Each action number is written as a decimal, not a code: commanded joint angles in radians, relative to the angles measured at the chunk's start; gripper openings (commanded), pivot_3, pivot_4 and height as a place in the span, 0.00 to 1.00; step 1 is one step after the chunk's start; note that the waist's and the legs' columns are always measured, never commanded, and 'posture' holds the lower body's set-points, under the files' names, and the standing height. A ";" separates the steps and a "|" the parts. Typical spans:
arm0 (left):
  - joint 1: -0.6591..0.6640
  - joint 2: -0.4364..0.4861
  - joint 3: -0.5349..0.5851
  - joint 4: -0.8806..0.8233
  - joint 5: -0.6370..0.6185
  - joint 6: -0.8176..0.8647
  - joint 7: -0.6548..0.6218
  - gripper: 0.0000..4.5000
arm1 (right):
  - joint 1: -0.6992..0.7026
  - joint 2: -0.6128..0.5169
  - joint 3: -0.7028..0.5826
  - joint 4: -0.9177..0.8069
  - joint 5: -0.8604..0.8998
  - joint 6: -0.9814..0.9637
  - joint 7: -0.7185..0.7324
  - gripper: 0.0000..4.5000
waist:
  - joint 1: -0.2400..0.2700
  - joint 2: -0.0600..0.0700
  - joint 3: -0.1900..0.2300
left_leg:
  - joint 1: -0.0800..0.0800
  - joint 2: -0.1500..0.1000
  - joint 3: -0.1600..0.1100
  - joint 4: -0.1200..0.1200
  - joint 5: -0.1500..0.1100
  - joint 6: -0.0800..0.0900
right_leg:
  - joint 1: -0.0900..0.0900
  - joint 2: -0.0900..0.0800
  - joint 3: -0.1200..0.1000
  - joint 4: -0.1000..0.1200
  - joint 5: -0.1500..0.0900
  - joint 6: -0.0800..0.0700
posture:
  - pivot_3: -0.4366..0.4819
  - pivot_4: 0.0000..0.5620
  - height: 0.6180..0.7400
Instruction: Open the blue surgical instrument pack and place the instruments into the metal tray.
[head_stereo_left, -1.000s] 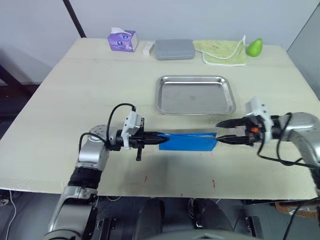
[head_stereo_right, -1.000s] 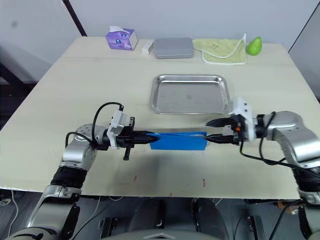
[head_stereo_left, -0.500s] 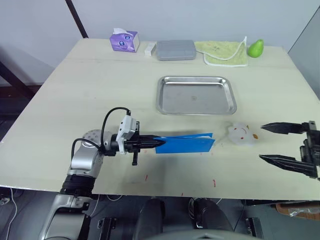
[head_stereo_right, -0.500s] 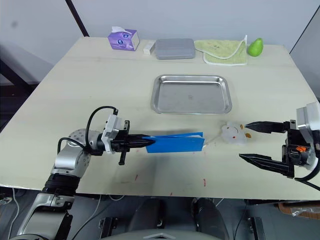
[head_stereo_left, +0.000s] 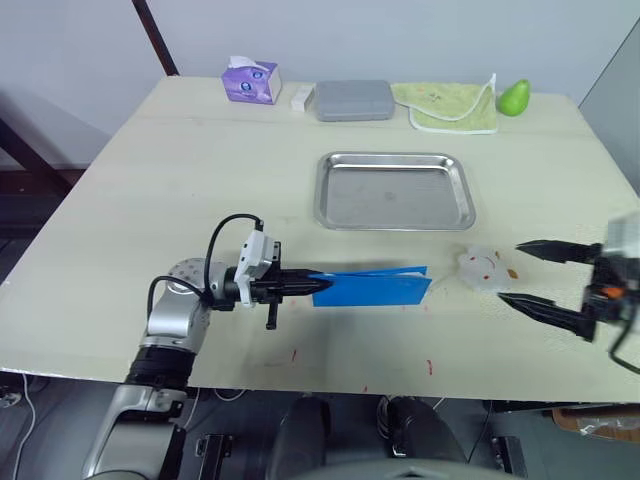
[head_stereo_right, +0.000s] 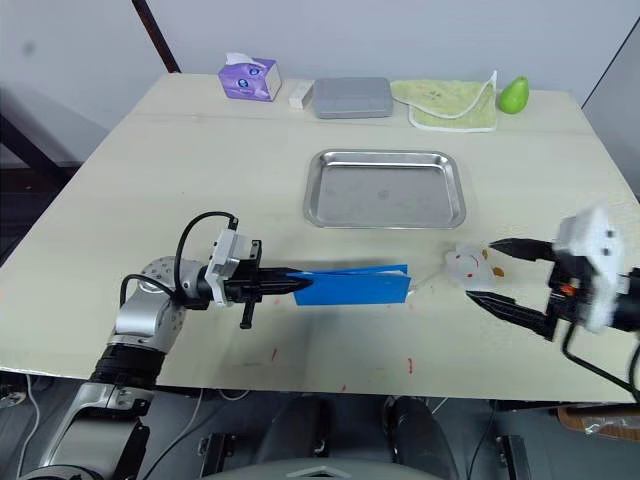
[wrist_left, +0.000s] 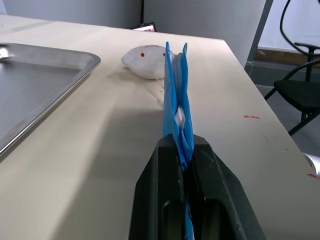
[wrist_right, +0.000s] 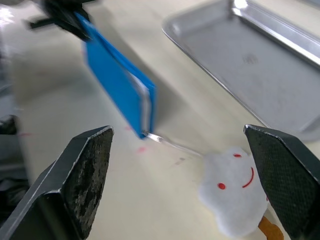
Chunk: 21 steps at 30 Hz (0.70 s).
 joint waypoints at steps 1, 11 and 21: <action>0.000 -0.002 -0.017 0.002 0.010 -0.016 -0.014 0.00 | -0.089 -0.012 0.123 0.089 -0.094 -0.024 -0.033 0.98 | 0.001 0.000 0.000 | 0.000 0.000 0.000 0.000 0.000 0.000 | 0.000 0.000 0.000 0.000 0.000 0.000 | 0.48 0.27 0.98; 0.001 -0.004 -0.021 0.010 0.018 -0.037 -0.013 0.00 | -0.354 0.041 0.433 0.425 -0.344 -0.029 -0.062 0.86 | 0.002 0.001 0.000 | -0.001 0.000 0.000 0.000 0.000 0.000 | -0.001 0.000 0.001 0.000 0.000 0.000 | 0.48 0.27 0.98; 0.000 -0.009 -0.028 -0.011 0.021 -0.023 0.001 0.00 | -0.339 0.025 0.363 0.356 -0.272 -0.007 0.006 0.01 | 0.002 0.001 0.000 | -0.001 0.000 0.000 0.000 0.000 0.000 | 0.000 0.000 0.000 0.000 0.000 0.000 | 0.48 0.27 0.98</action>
